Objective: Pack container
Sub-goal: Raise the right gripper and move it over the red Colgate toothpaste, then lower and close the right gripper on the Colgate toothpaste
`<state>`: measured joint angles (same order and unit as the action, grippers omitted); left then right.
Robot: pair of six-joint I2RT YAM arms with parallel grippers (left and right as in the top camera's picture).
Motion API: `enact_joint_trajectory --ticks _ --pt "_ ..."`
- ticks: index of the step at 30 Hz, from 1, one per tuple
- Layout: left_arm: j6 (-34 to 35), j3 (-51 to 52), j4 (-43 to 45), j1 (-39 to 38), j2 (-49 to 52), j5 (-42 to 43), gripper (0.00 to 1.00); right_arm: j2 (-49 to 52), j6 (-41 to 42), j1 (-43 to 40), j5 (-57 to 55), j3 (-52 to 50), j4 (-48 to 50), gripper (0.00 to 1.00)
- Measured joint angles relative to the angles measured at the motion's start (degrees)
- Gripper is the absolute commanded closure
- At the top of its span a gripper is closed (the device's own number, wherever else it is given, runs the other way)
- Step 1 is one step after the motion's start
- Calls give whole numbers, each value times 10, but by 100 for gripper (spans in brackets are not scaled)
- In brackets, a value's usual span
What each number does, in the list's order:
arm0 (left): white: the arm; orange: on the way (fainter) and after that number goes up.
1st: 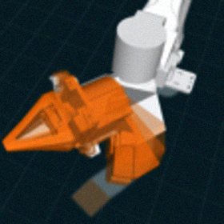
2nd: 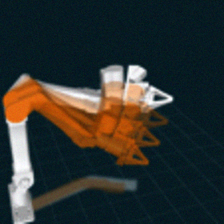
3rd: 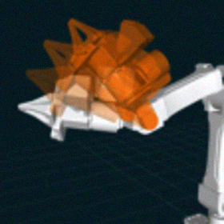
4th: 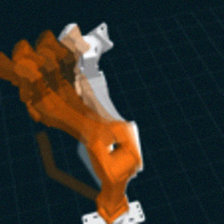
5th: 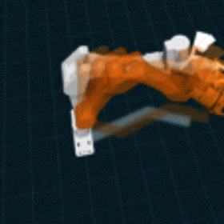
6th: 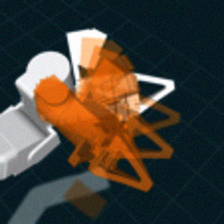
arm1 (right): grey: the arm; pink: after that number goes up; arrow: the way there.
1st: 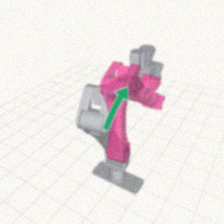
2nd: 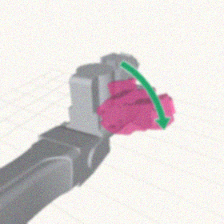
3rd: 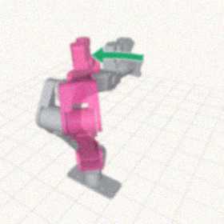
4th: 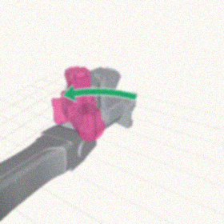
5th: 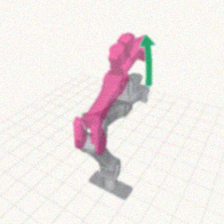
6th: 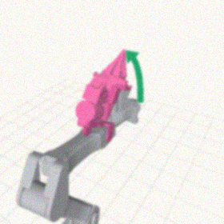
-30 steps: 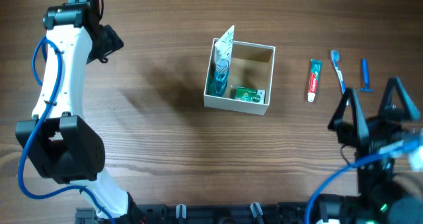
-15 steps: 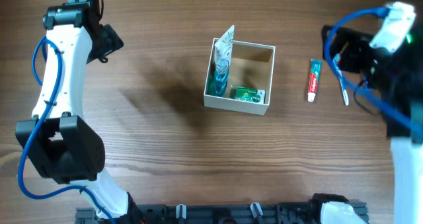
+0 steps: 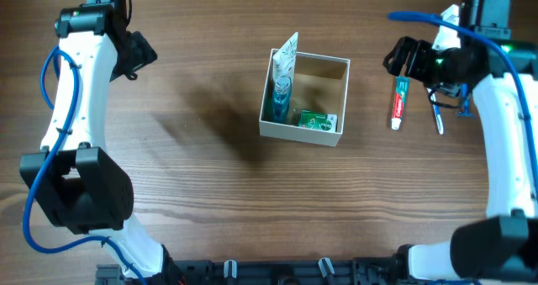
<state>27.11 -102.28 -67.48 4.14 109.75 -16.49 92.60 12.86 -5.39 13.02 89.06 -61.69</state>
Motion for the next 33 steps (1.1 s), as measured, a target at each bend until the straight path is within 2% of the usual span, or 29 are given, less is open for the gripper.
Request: enact_joint_trajectory --ticks 12,17,33 --pt "0 0 0 0 0 0 0 73 28 0 0 0 23 0" --pt "0 0 0 0 0 0 0 76 39 0 -63 0 19 0" --pt "0 0 0 0 0 0 0 217 -21 0 -114 0 -15 0"
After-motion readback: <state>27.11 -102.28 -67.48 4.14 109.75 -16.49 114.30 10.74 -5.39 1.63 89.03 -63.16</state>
